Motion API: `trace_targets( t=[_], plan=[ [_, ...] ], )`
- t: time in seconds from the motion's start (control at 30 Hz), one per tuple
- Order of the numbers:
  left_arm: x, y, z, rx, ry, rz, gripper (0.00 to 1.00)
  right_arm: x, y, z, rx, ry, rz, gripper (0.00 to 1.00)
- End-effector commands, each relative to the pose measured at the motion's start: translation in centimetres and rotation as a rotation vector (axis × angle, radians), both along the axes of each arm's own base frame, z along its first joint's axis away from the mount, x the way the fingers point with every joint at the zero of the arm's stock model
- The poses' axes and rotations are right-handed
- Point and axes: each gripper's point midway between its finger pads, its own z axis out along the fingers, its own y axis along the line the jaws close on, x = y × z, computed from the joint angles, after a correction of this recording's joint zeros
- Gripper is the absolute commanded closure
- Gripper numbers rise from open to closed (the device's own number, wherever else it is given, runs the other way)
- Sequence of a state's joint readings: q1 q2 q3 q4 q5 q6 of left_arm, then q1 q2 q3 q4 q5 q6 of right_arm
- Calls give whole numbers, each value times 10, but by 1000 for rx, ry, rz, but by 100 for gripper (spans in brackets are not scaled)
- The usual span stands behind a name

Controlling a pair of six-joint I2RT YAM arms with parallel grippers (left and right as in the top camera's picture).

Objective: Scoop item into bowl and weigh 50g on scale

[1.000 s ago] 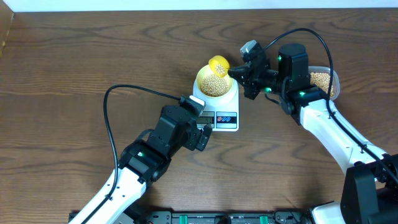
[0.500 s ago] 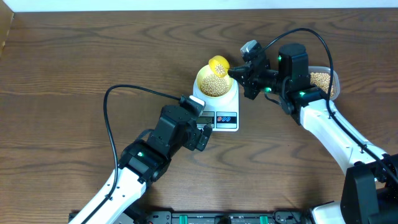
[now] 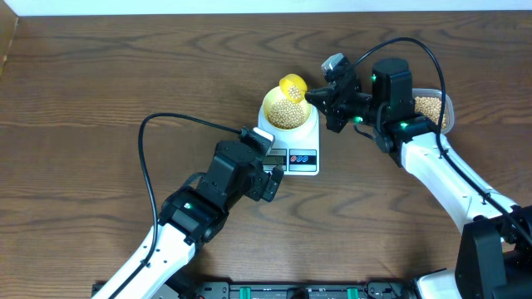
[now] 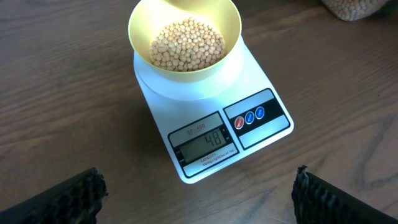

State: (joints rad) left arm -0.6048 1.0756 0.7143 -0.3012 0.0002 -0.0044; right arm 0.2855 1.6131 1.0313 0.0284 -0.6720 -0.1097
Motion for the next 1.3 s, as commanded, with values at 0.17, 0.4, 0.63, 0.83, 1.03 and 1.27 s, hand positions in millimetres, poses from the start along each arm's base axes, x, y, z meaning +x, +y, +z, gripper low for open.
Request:
trace_targets(
  t=[0.17, 0.4, 0.63, 0.83, 1.03, 1.27],
  plan=[
    [3, 2, 1, -5, -2, 23, 2, 6, -4, -4, -29, -14, -32, 99],
    [3, 2, 1, -5, -2, 23, 2, 2, -3, -7, -30, 6, -21, 99],
    [3, 2, 1, -5, -2, 23, 2, 6, -8, -9, -44, 9, -48, 99],
    [3, 2, 1, -5, -2, 23, 2, 4, -9, -12, -49, 25, -48, 99],
    [3, 2, 1, -5, -2, 23, 2, 4, -9, -12, -53, 18, -44, 99],
    [3, 2, 1, -5, -2, 23, 2, 2, -6, -12, -45, 22, -30, 99]
  ],
)
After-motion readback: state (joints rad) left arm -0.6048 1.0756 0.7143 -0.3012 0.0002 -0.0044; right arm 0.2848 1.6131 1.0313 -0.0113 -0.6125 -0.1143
